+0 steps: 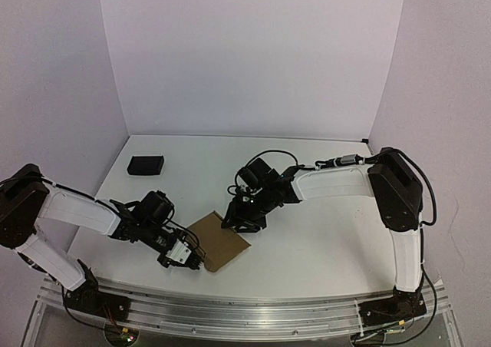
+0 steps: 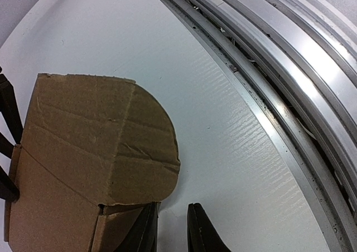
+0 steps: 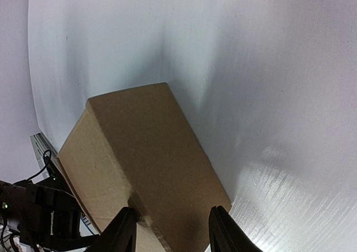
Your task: Fold the paper box
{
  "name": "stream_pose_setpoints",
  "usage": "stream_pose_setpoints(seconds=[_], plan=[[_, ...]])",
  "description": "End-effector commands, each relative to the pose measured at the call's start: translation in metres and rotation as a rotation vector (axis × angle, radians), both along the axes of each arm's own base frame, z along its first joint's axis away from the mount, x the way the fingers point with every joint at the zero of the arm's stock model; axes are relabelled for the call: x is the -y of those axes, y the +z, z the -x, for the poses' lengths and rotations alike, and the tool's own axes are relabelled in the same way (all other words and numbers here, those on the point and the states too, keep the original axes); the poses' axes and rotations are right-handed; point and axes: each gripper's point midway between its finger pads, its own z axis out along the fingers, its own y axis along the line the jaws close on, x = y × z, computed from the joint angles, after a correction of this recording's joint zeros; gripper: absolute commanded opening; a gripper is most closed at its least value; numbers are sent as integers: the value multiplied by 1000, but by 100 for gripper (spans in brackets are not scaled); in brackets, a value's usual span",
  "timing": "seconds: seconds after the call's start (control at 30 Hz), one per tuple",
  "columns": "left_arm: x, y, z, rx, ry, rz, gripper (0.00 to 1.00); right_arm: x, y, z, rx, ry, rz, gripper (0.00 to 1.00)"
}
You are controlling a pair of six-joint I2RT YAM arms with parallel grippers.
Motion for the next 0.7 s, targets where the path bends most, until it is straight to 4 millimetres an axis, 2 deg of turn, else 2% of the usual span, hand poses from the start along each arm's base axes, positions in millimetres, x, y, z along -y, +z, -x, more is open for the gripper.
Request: stream_pose_setpoints(seconds=[0.0, 0.3, 0.47, 0.67], plan=[[13, 17, 3, -13, -42, 60, 23, 0, 14, 2, 23, -4, -1, 47], [2, 18, 28, -55, -140, 58, 19, 6, 12, -1, 40, -31, 22, 45], [17, 22, 21, -29, -124, 102, 21, 5, 13, -3, 41, -36, 20, 45], [31, 13, 6, 25, -73, 95, 22, 6, 15, -3, 48, -44, 21, 45]])
